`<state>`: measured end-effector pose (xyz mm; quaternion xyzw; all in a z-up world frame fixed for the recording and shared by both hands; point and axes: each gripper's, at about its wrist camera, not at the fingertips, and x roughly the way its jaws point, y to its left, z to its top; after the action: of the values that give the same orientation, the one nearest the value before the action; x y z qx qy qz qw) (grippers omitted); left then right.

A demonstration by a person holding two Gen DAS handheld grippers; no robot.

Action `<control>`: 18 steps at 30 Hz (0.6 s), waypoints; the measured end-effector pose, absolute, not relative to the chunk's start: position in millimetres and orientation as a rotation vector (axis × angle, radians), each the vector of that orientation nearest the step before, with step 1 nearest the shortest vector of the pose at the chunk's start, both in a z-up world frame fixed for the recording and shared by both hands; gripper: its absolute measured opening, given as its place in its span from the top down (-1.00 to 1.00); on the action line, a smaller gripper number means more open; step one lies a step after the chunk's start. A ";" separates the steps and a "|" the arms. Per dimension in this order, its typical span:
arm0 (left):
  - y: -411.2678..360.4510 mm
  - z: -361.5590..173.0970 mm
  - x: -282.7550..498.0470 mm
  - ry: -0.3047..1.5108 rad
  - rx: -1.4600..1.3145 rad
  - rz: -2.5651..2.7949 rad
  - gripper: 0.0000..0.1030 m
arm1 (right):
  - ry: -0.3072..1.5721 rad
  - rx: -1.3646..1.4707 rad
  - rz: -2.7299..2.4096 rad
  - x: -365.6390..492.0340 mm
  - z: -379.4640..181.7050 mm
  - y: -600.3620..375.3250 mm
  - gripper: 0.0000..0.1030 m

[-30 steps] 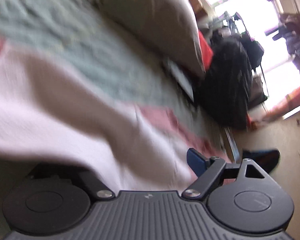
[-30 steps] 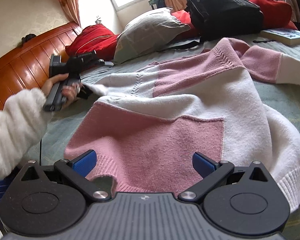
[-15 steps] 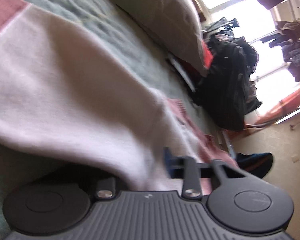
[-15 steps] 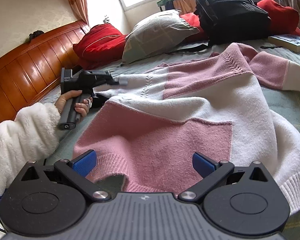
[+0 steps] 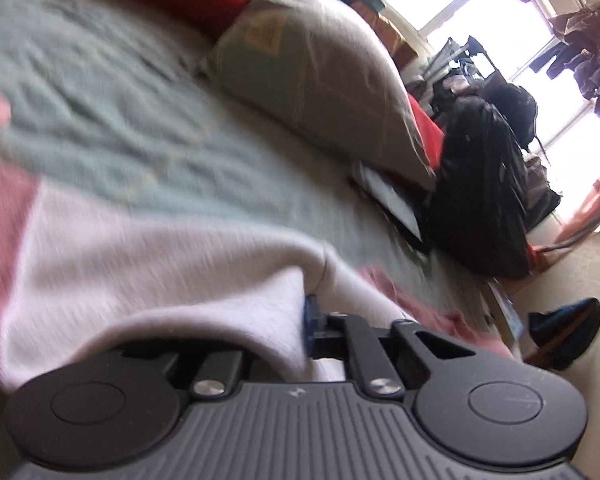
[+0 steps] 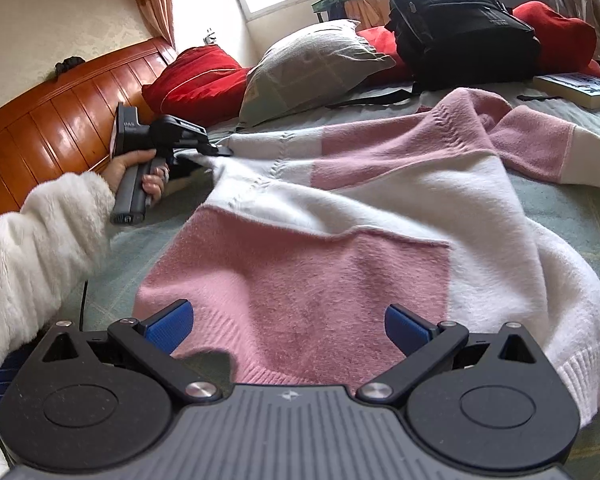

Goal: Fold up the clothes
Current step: 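Tug the side edge outward with the left gripper and open it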

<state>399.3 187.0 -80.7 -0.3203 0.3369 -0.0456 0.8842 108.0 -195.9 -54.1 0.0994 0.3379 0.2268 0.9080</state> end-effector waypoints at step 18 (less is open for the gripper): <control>186.4 -79.1 419.3 0.789 -0.554 0.014 0.86 | 0.674 0.178 0.440 89.7 -41.1 -200.7 -1.00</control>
<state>419.3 186.4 -79.1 -0.2666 0.3795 0.0068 0.8859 89.7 -200.7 -41.1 0.0863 0.3277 0.2138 0.9162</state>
